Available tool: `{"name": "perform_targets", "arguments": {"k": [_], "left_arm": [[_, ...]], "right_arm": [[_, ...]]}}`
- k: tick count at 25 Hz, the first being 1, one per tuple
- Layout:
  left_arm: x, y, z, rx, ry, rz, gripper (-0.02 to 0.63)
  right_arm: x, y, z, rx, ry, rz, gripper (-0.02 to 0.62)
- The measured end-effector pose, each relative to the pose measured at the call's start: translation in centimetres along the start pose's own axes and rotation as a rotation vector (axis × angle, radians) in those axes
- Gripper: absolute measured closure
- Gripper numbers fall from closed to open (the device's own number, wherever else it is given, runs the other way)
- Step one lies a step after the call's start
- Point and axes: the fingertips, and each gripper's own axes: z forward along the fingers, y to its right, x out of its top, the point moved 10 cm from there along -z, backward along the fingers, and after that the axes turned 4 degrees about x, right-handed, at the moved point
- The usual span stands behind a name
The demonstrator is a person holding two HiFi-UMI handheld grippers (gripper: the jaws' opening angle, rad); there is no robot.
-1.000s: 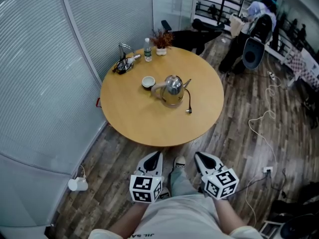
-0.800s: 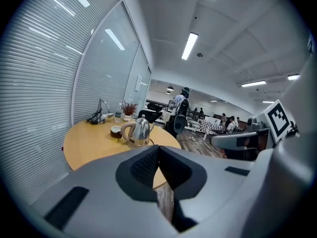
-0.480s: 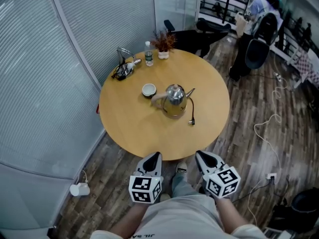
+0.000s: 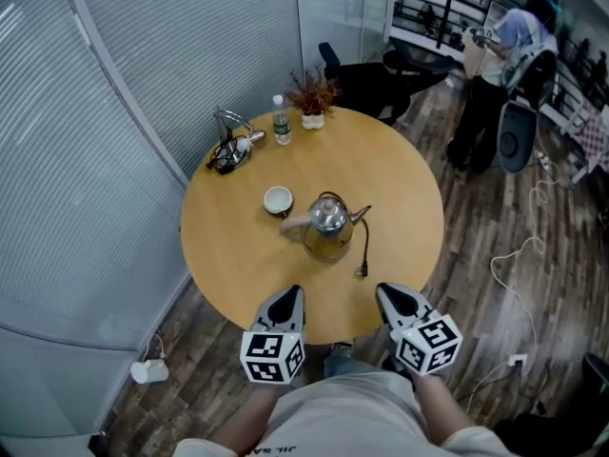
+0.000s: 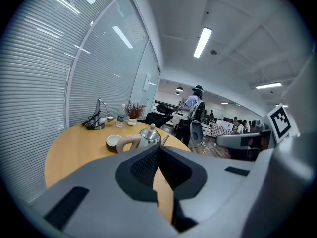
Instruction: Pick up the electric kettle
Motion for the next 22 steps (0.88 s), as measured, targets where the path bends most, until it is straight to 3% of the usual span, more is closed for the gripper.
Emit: {"name": "perform_targets", "arguments": {"k": [10,22], "left_arm": [[2.0,1.2,5.8,0.02,0.017,-0.005,0.603],[3.2,-1.3,6.8,-0.006,-0.007,0.012,0.603]], "right_arm": [[2.5,5.6,3.5,0.052,-0.006,-0.005,0.563],[3.0,4.9,5.7,0.018,-0.025,0.013,0.563]]}}
